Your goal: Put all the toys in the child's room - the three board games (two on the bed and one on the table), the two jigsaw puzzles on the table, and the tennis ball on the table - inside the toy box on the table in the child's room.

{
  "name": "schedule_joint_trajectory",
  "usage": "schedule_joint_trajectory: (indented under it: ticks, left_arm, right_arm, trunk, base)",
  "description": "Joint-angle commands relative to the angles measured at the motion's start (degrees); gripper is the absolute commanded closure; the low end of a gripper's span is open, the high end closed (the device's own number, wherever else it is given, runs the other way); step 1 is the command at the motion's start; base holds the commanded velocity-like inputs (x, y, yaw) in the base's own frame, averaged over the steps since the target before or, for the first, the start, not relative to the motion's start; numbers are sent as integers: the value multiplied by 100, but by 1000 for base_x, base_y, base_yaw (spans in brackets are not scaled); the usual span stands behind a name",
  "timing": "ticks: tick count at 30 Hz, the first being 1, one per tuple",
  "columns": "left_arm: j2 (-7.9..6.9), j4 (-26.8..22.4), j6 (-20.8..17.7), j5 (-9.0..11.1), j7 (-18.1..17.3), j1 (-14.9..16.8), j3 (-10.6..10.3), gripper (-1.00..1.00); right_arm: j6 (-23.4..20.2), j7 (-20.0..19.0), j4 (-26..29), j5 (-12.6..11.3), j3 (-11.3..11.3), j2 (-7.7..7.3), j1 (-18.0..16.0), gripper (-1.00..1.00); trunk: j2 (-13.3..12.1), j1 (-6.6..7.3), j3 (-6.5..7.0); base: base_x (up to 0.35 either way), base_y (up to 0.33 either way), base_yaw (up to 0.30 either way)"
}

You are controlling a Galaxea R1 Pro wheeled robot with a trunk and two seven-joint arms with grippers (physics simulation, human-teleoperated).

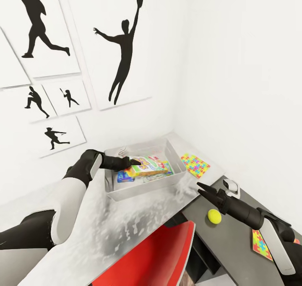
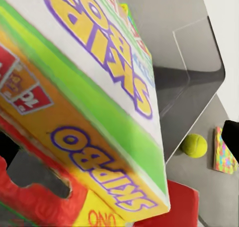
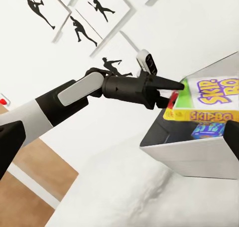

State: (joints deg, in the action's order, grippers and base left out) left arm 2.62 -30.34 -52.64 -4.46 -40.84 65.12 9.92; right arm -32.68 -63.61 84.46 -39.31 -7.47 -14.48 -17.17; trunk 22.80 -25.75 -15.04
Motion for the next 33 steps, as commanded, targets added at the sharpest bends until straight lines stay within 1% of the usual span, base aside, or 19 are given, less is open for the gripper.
schedule_joint_trajectory:
  ticks: [1,15,17,20,22,24,26,27,28,30,32,33]
  left_arm:
    - [6,-5,-44,-29,-36,5,44,-100]
    - [-58,-46,-54,16,-62,2,78,-100]
    - [-121,-54,-81,21,-149,1,89,-100]
    - [-259,-58,-120,10,-448,1,89,-100]
    - [-457,-59,-214,-8,-721,1,90,-100]
    - [-601,-61,-296,-3,-838,1,93,-100]
    - [-943,-83,-442,16,-1067,1,101,-100]
    - [-1030,-98,-465,21,-1135,1,102,-100]
    - [-1201,-135,-499,28,-1306,1,103,-100]
    - [-1356,-177,-522,33,-1525,1,104,-100]
    - [-1631,-267,-544,31,-2169,1,97,-100]
    - [-1689,-285,-548,30,-2335,1,95,-100]
  right_arm:
    - [-46,-2,0,-33,0,-2,-5,-100]
    - [-46,-2,0,-33,0,-2,-6,-100]
    - [-46,-2,0,-33,0,-2,-6,-100]
    - [-46,-2,0,-33,0,-2,-6,-100]
    - [-46,-2,0,-33,0,-2,-6,-100]
    - [-46,-2,0,-33,0,-2,-6,-100]
    - [-46,-2,0,-33,0,-2,-6,-100]
    - [-46,-2,0,-33,0,-2,-6,-100]
    - [-46,-2,0,-33,0,-2,-6,-100]
    - [-46,-2,0,-33,0,-2,-4,-100]
    - [-46,-2,0,-33,0,-2,-5,-100]
    - [-46,-2,0,-33,0,-2,-5,-100]
  trunk:
    - [11,-3,-11]
    - [11,-3,-11]
    - [11,-3,-11]
    - [11,-3,-11]
    - [11,-3,-11]
    - [11,-3,-11]
    - [11,-3,-11]
    - [11,-3,-11]
    - [11,-3,-11]
    - [11,-3,-11]
    - [11,-3,-11]
    - [11,-3,-11]
  base:
    - [0,0,0]
    - [0,0,0]
    - [0,0,0]
    - [0,0,0]
    - [0,0,0]
    - [0,0,0]
    - [0,0,0]
    - [0,0,0]
    - [0,0,0]
    - [0,0,0]
    - [0,0,0]
    - [0,0,0]
